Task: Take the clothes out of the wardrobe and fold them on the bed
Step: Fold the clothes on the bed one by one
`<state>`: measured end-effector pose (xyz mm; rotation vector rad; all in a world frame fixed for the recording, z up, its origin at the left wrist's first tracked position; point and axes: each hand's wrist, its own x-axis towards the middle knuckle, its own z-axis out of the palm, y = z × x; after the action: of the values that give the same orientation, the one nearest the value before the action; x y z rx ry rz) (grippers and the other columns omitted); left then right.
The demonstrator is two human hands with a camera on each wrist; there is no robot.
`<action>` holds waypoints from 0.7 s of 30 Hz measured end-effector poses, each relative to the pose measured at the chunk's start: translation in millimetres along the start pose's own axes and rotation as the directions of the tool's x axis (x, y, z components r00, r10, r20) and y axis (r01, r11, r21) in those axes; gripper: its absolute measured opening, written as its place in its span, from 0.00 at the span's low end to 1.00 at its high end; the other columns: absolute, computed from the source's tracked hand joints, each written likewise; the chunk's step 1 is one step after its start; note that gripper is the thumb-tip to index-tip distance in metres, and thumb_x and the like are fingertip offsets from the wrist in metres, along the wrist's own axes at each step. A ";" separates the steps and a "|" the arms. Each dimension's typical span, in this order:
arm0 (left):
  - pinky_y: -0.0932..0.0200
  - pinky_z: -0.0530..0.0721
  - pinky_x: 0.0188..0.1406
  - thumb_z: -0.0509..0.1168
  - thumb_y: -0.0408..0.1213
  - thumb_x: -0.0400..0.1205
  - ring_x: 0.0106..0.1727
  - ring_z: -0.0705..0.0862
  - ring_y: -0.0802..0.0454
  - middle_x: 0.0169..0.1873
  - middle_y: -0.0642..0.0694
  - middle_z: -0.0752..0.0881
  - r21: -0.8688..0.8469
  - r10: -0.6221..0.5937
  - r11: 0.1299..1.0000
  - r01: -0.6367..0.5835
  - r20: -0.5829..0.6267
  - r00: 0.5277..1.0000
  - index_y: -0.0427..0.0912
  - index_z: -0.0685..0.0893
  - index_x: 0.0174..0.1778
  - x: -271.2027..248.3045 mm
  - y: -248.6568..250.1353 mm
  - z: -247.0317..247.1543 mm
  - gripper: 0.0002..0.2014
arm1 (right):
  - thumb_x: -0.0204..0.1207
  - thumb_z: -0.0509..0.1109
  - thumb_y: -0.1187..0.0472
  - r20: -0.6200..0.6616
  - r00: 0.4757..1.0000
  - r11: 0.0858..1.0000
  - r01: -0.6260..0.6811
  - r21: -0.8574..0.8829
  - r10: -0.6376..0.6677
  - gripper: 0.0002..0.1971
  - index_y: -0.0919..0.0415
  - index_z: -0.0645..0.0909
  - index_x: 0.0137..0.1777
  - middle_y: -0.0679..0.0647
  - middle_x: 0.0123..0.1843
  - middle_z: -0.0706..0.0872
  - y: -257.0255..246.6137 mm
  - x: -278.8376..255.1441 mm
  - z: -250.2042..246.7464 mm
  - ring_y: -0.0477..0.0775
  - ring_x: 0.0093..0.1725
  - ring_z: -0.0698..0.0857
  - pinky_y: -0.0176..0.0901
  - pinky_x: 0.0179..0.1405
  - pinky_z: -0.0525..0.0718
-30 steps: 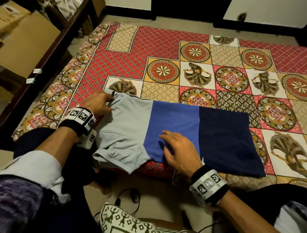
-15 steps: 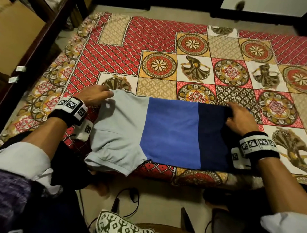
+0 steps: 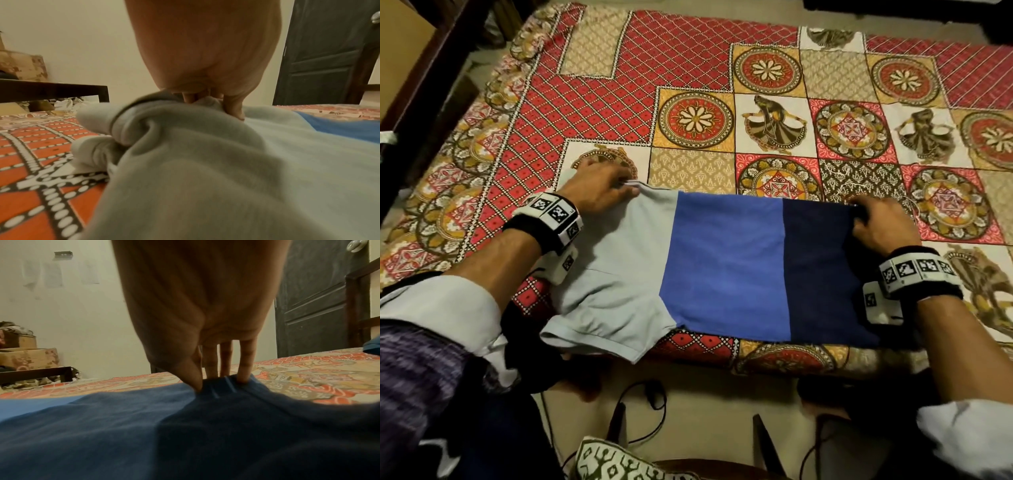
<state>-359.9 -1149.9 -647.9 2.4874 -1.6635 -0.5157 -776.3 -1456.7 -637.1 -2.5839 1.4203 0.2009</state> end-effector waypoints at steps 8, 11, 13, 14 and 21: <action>0.44 0.82 0.59 0.59 0.61 0.87 0.56 0.84 0.41 0.55 0.47 0.87 -0.180 -0.094 0.979 0.094 0.007 0.996 0.47 0.84 0.63 4.2 -1.5 -16.5 0.22 | 0.82 0.71 0.64 0.050 0.998 0.999 0.039 -0.034 -0.037 0.13 0.56 0.88 0.65 0.66 0.60 0.90 26.4 19.1 -19.7 0.70 0.59 0.87 0.65 0.67 0.83; 0.46 0.78 0.60 0.62 0.51 0.89 0.60 0.82 0.41 0.59 0.43 0.86 -0.268 -0.225 0.941 0.205 -0.044 0.973 0.45 0.86 0.66 10.8 -2.1 -19.5 0.17 | 0.83 0.72 0.62 0.042 0.999 1.000 -0.025 0.010 0.025 0.10 0.55 0.88 0.62 0.66 0.54 0.92 37.7 28.5 -24.2 0.70 0.53 0.89 0.62 0.59 0.87; 0.44 0.81 0.58 0.62 0.51 0.89 0.57 0.83 0.38 0.57 0.39 0.88 -0.274 -0.256 0.934 0.228 -0.070 0.964 0.43 0.87 0.61 14.3 -5.7 -19.1 0.17 | 0.82 0.73 0.61 0.017 0.998 0.997 -0.064 0.044 0.063 0.10 0.55 0.89 0.61 0.67 0.53 0.92 41.7 35.3 -26.8 0.71 0.52 0.89 0.62 0.58 0.88; 0.43 0.82 0.57 0.62 0.52 0.89 0.55 0.84 0.37 0.55 0.38 0.88 -0.257 -0.268 0.937 0.238 -0.086 0.960 0.43 0.86 0.60 16.4 -6.8 -19.0 0.17 | 0.82 0.73 0.60 0.002 0.997 0.996 -0.074 0.046 0.074 0.10 0.55 0.89 0.61 0.67 0.54 0.92 42.9 38.8 -27.4 0.72 0.53 0.88 0.62 0.58 0.87; 0.46 0.83 0.57 0.64 0.64 0.83 0.54 0.85 0.42 0.56 0.47 0.89 -0.289 -0.308 0.909 0.301 0.021 0.951 0.57 0.85 0.64 19.7 -17.3 -12.5 0.20 | 0.82 0.72 0.62 -0.006 0.999 0.999 -0.049 0.009 0.049 0.10 0.52 0.90 0.59 0.66 0.54 0.92 36.0 42.8 -12.5 0.70 0.51 0.88 0.61 0.57 0.87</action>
<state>-333.7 -1162.3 -645.2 2.5233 -1.0954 -0.6991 -783.6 -1513.6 -637.3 -2.5467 1.4848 0.1931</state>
